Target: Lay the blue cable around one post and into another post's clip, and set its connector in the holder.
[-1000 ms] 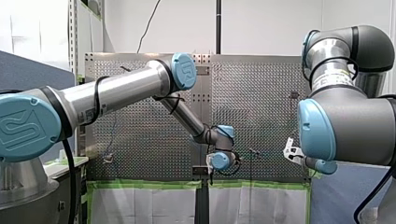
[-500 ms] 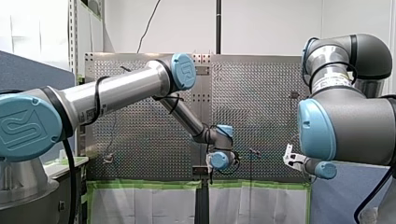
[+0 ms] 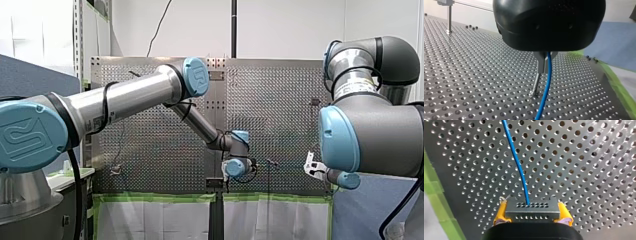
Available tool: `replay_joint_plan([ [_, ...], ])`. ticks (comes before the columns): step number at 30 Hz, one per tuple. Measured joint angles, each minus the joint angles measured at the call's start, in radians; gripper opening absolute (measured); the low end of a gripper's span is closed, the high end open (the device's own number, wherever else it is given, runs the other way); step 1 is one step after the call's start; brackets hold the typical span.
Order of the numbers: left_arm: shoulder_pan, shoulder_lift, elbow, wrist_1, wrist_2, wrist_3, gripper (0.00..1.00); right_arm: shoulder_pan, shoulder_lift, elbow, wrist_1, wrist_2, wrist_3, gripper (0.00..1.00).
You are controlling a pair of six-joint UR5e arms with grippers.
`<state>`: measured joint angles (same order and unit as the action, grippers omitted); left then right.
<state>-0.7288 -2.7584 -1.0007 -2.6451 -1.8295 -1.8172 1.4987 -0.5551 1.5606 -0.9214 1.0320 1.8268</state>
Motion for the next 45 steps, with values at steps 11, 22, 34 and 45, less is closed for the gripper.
replay_joint_plan([
  [11,0.021,-0.001,0.016,-0.02,0.016,0.0,0.0,0.005,0.0,-0.036,0.007,-0.003,0.014,0.0],
  [22,0.035,-0.001,0.027,-0.031,0.033,0.0,0.0,0.01,0.002,-0.051,-0.014,-0.01,0.035,0.0],
  [34,0.042,-0.041,0.064,-0.065,0.026,0.02,0.0,0.01,0.01,-0.109,0.0,0.01,0.049,0.0],
  [45,0.05,-0.073,0.107,-0.122,0.013,0.042,0.0,0.001,0.06,-0.168,0.034,0.033,0.028,0.0],
])
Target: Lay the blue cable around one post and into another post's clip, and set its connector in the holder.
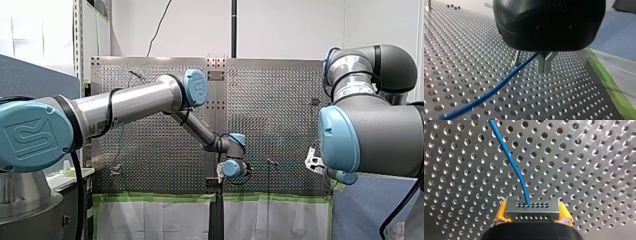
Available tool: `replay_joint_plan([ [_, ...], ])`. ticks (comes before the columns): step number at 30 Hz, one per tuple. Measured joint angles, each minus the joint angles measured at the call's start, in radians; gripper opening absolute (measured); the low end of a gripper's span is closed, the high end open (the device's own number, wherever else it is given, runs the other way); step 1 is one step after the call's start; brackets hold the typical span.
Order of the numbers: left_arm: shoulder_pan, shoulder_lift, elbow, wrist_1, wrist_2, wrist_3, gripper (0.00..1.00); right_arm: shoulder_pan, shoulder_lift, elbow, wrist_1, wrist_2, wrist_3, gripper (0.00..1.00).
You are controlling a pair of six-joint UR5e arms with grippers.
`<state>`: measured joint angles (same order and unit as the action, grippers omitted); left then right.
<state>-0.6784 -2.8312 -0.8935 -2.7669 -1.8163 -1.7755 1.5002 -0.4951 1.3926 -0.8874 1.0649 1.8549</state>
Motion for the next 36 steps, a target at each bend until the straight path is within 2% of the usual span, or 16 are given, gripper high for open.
replay_joint_plan([
  [9,0.019,0.0,0.01,-0.014,0.006,0.0,0.0,-0.001,0.005,-0.043,0.009,0.006,-0.01,0.0],
  [22,0.028,0.0,0.015,-0.031,0.011,-0.001,0.0,0.007,0.005,-0.047,0.001,0.008,-0.022,0.0],
  [23,0.028,0.0,0.014,-0.032,0.012,0.0,0.04,0.008,0.005,-0.047,0.001,0.008,-0.024,0.0],
  [24,0.026,0.0,0.012,-0.033,0.013,0.002,0.04,0.009,0.005,-0.048,0.002,0.009,-0.027,0.0],
  [25,0.025,0.001,0.011,-0.033,0.013,0.005,0.12,0.011,0.005,-0.048,0.003,0.009,-0.029,0.0],
  [26,0.023,0.001,0.01,-0.033,0.013,0.009,0.24,0.012,0.005,-0.048,0.005,0.009,-0.031,0.0],
  [27,0.02,0.002,0.008,-0.033,0.013,0.015,0.24,0.014,0.005,-0.048,0.008,0.01,-0.035,0.0],
  [29,0.015,0.006,0.002,-0.033,0.012,0.027,0.42,0.017,0.005,-0.048,0.013,0.01,-0.039,0.0],
  [30,0.012,0.011,-0.003,-0.033,0.012,0.035,0.42,0.019,0.005,-0.048,0.016,0.01,-0.041,0.0],
  [31,0.01,0.015,-0.008,-0.033,0.012,0.041,0.59,0.02,0.005,-0.048,0.018,0.01,-0.042,0.0],
  [32,0.008,0.02,-0.012,-0.032,0.012,0.046,0.64,0.021,0.005,-0.048,0.019,0.01,-0.043,0.0],
  [33,0.005,0.029,-0.019,-0.031,0.014,0.051,0.64,0.023,0.005,-0.048,0.02,0.011,-0.044,0.0],
  [34,0.003,0.035,-0.024,-0.03,0.015,0.054,0.79,0.024,0.005,-0.047,0.021,0.011,-0.044,0.0],
  [35,0.001,0.042,-0.029,-0.03,0.018,0.056,0.86,0.026,0.005,-0.047,0.021,0.011,-0.044,0.0],
  [36,-0.003,0.051,-0.037,-0.028,0.023,0.058,0.86,0.028,0.005,-0.047,0.022,0.011,-0.045,0.0],
])
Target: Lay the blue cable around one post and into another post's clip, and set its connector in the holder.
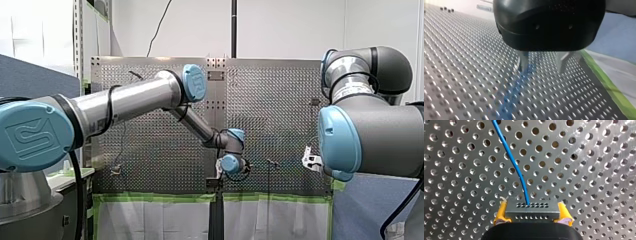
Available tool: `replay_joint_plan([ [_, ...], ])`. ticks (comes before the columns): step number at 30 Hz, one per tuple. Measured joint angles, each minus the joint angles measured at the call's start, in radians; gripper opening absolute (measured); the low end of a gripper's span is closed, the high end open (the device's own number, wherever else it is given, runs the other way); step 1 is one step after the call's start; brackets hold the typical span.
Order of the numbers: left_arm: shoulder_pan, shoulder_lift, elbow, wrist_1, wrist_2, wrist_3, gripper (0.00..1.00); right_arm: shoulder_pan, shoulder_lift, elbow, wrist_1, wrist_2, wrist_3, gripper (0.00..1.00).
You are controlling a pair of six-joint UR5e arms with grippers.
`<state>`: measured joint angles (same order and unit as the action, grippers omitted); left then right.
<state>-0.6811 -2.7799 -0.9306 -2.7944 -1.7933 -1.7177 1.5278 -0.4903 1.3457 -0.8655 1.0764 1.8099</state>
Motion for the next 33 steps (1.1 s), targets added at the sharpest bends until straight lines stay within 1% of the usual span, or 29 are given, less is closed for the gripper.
replay_joint_plan([
  [1,-0.003,0.007,-0.006,0.002,0.004,0.001,0.93,0.001,0.0,0.0,0.001,0.0,0.0,0.0],
  [5,-0.019,0.038,-0.036,0.012,0.014,-0.003,0.93,0.007,0.0,0.0,0.01,0.001,-0.005,0.0],
  [9,-0.046,0.069,-0.068,0.014,0.022,-0.002,0.93,0.01,0.0,0.0,0.026,0.004,-0.013,0.0],
  [12,-0.072,0.078,-0.076,0.015,0.036,-0.004,0.93,0.01,0.0,0.0,0.035,0.012,-0.017,0.0],
  [16,-0.1,0.079,-0.078,0.014,0.041,-0.015,0.93,0.01,0.0,0.0,0.047,0.016,-0.026,0.0],
  [19,-0.108,0.08,-0.078,0.013,0.039,-0.022,0.93,0.01,0.0,0.0,0.054,0.017,-0.033,0.0],
  [24,-0.114,0.08,-0.078,0.013,0.021,-0.048,0.93,0.011,0.0,0.0,0.061,0.017,-0.042,0.0],
  [33,-0.119,0.08,-0.077,0.002,0.013,-0.076,0.93,0.013,0.0,0.0,0.063,0.017,-0.044,0.0],
])
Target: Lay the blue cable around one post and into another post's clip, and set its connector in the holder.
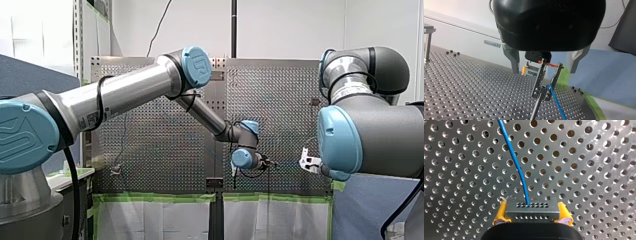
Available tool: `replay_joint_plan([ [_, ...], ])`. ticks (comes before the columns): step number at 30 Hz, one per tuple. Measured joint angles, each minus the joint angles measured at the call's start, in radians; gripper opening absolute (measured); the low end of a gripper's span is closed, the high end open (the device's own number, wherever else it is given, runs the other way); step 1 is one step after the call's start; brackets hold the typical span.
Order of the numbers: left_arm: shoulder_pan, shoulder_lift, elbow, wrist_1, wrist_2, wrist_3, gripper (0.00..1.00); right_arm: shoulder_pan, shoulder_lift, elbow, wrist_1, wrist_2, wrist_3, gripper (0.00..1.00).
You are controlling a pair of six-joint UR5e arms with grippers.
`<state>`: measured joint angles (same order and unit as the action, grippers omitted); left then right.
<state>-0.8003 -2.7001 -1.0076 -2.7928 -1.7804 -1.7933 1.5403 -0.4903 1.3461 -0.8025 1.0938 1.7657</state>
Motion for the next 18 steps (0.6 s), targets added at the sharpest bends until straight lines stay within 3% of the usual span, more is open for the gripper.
replay_joint_plan([
  [18,-0.022,0.0,-0.001,-0.018,-0.022,-0.003,0.93,0.006,0.0,0.0,0.001,-0.003,-0.001,0.0],
])
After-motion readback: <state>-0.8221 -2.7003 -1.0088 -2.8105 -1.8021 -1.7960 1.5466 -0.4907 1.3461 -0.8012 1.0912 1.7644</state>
